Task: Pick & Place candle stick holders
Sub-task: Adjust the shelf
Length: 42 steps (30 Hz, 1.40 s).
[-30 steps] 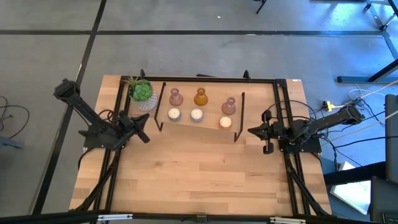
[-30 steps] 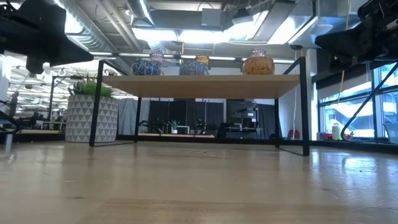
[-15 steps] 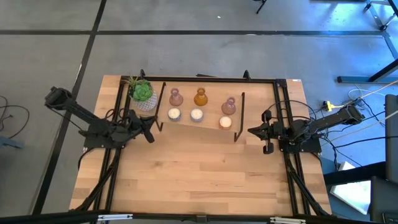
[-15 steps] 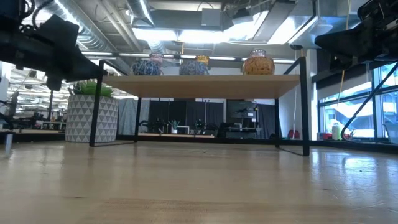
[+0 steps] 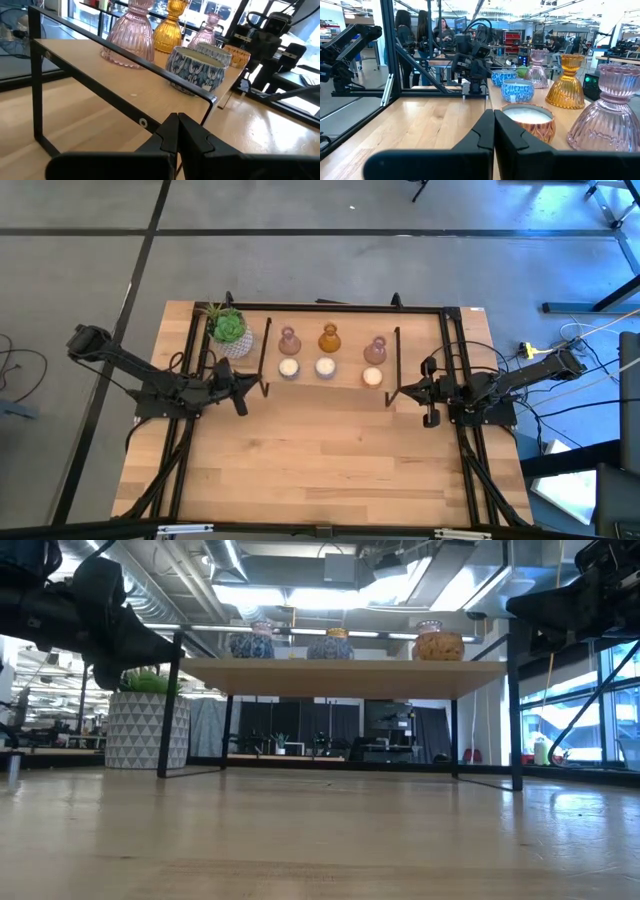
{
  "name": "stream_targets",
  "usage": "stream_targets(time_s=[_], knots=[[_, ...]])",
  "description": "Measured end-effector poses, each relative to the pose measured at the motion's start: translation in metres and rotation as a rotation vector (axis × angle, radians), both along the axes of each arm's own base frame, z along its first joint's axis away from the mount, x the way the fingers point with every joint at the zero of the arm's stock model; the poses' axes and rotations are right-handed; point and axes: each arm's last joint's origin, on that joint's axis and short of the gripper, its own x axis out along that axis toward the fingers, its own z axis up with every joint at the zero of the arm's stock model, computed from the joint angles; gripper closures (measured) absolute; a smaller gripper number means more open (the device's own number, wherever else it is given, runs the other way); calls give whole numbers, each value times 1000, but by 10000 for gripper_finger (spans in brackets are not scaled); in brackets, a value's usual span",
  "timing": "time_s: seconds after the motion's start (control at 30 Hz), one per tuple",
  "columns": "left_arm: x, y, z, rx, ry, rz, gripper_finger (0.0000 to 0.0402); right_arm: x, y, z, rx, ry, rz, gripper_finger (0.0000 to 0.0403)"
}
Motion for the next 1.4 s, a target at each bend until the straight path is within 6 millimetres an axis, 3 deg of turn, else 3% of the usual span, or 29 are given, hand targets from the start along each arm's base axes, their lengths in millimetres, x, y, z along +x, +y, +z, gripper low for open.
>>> stream_targets(time_s=[0.73,1.13,1.4], knots=[[3,-6,2,-25,-23,-205,400,0,0,0,0,0,0,400],[2,-4,13,150,-58,-65,400,0,0,0,0,0,0,400],[3,-8,21,200,-110,-263,400,0,0,-1,-2,6,1,400]])
